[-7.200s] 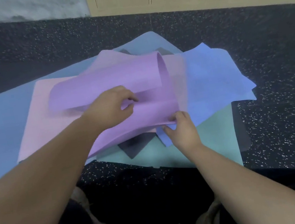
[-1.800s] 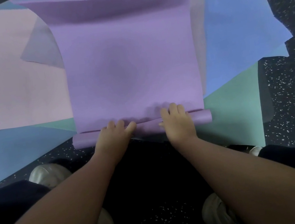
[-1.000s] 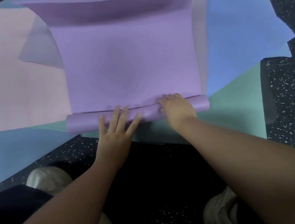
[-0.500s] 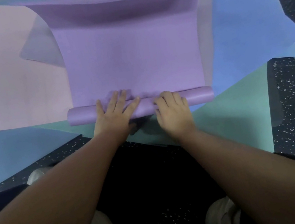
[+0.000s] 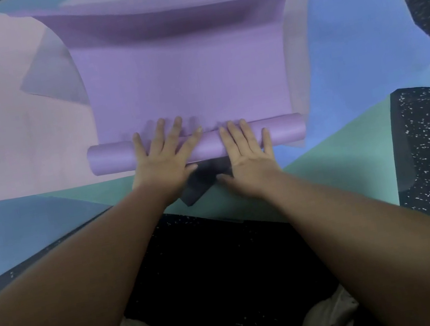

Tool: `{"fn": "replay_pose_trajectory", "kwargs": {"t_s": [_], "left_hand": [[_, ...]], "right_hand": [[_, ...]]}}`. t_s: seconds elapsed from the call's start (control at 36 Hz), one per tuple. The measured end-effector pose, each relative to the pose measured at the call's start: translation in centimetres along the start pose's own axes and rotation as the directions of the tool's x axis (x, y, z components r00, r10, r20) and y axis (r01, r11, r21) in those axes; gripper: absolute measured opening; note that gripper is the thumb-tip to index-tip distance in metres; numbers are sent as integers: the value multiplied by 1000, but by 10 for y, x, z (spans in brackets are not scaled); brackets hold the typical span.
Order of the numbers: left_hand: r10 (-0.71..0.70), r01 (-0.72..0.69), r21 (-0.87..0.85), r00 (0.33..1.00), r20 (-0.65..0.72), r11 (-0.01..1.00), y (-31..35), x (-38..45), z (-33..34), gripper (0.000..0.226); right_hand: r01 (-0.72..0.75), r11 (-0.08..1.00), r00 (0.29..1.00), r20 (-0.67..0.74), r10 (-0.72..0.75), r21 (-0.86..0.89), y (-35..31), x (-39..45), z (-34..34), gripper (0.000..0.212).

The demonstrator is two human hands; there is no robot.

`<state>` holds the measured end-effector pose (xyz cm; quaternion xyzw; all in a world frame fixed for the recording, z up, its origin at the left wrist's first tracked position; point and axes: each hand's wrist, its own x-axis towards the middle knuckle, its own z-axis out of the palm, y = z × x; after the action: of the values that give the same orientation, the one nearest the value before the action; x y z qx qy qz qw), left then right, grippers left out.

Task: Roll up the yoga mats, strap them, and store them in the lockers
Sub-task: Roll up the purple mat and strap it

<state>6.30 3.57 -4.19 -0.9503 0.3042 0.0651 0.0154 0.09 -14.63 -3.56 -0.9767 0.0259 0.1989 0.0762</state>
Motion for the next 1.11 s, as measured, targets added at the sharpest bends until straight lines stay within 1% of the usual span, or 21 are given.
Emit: {"fn": "replay_pose_trajectory", "kwargs": {"t_s": [0.08,0.14,0.22,0.31,0.42,0.44,0.53,0.64,0.69,0.75,0.78,0.86,0.94,1.06,1.11], "left_hand": [[41,-39,21,996,-81,999,4,-3,4,90],[50,-39,72,987,-151,997,6,-5,7,91],[43,-21,124,983,-179,992,11,-8,9,93],[29,-11,123,989,-144,992,14,-9,9,98],[10,-9,56,1000,-20,998,11,-1,2,104],[11,-12,30,1000,8,999,8,3,-3,103],[-6,7,-5,989,148,1000,2,15,-14,82],[2,3,-27,983,184,1000,-2,23,-22,70],[-13,16,-9,978,208,1000,-5,27,-24,67],[-39,39,5,979,199,999,-6,33,-27,67],[-46,43,17,982,181,999,-7,35,-28,69],[-34,25,92,994,102,995,-9,36,-28,80],[-22,12,140,997,68,990,-8,34,-27,83],[-1,-4,97,999,53,995,-10,34,-30,88],[9,-12,58,999,52,998,-12,32,-32,86]], "right_hand": [[1,1000,998,63,-2,12,2,9,-11,96],[-12,1000,996,90,9,29,1,11,-16,96],[-17,999,993,115,11,49,1,15,-24,97],[-13,998,991,135,4,68,3,19,-27,96],[-26,997,989,149,16,72,2,24,-35,90],[-32,997,990,140,21,76,2,26,-37,87],[-17,998,997,74,13,53,3,32,-41,78],[-7,1000,999,41,7,14,1,35,-46,74],[-19,1000,998,-52,18,-15,-2,33,-45,72],[-46,998,986,-164,40,-32,-3,28,-43,68],[-54,998,981,-190,45,-40,-3,25,-42,67],[-50,997,979,-201,37,-63,-2,20,-40,71],[-34,996,976,-217,16,-82,3,21,-43,69],[-21,997,975,-223,3,-76,6,21,-43,69],[-8,996,974,-228,-11,-84,6,19,-43,69]]}}
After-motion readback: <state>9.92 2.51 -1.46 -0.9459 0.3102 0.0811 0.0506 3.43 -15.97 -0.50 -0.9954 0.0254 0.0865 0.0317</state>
